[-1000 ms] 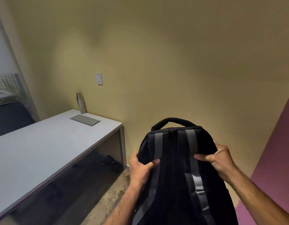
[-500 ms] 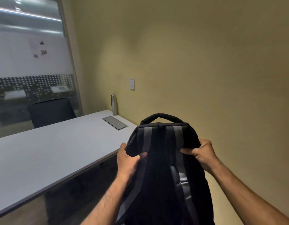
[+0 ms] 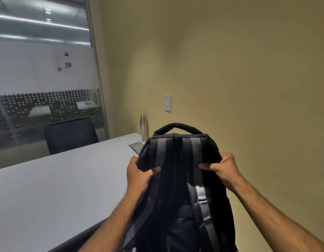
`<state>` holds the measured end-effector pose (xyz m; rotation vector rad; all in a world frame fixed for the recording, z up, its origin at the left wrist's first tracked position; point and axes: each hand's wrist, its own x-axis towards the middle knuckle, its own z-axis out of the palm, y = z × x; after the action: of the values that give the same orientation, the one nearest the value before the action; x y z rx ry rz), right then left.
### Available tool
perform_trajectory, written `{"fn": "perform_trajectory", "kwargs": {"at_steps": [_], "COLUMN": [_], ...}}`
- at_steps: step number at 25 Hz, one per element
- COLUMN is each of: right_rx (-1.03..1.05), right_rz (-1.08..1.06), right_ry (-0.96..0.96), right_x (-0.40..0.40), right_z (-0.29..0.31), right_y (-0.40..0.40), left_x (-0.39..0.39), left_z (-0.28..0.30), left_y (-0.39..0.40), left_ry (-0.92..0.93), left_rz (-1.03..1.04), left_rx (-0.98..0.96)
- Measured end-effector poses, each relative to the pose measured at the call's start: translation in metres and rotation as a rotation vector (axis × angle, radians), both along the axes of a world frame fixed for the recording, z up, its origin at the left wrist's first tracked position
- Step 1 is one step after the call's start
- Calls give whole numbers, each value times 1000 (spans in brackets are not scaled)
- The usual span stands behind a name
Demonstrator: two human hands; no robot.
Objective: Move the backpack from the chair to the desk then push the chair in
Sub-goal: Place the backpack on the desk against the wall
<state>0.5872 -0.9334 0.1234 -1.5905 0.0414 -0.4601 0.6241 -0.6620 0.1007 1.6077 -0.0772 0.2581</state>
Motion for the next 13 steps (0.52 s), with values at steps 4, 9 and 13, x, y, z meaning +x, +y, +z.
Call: {"fn": "perform_trajectory", "kwargs": {"at_steps": [4, 9, 13], "right_rx": [3, 30, 62], "right_rz": [24, 82, 124], "right_ry": [-37, -89, -90], "right_x": [81, 187, 265], "right_z": [4, 3, 3], "right_y": [-2, -12, -19], "left_x": [80, 184, 258], "left_z": [13, 16, 26], "left_y": [-2, -11, -19], "left_ry": [-26, -49, -20], "left_rz": [24, 59, 137], "left_rx": [28, 60, 143]}}
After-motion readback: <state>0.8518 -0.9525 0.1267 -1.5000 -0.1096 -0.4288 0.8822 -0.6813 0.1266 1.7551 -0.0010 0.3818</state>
